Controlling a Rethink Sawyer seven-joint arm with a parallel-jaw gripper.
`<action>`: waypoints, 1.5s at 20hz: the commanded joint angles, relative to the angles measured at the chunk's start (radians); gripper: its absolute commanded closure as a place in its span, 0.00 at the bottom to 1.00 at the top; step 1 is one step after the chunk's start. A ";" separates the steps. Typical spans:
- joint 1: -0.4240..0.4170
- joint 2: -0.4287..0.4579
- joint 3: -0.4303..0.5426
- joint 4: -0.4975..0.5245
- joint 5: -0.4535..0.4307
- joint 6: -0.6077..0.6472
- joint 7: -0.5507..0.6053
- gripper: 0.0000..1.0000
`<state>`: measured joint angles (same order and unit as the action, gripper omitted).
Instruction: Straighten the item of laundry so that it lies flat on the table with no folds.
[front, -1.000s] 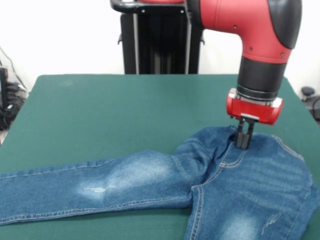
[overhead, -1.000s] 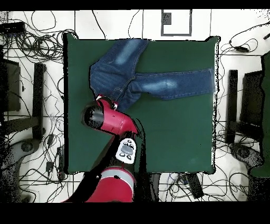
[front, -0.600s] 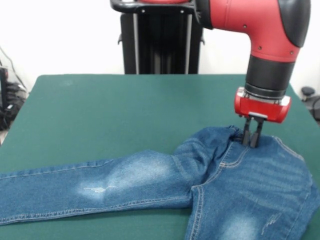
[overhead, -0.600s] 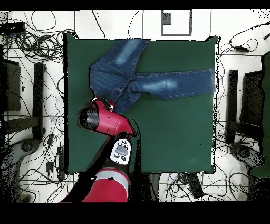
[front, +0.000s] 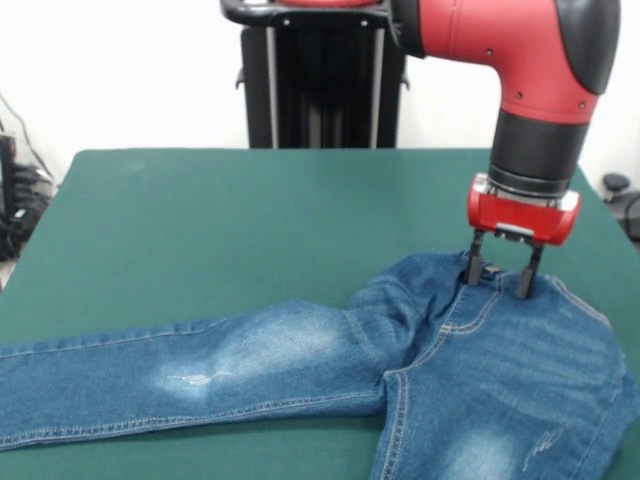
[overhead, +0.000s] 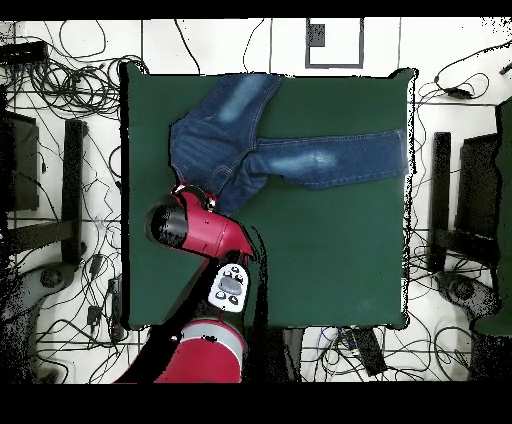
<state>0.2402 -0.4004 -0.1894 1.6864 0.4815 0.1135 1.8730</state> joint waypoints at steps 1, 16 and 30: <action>0.027 0.058 0.040 0.066 0.016 0.088 0.214 0.00; 0.006 0.061 0.043 0.060 0.015 0.086 0.207 0.00; -0.061 0.042 0.059 0.069 -0.010 0.081 0.171 0.00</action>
<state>0.2107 -0.4004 -0.1891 1.6866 0.4813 0.1137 1.8730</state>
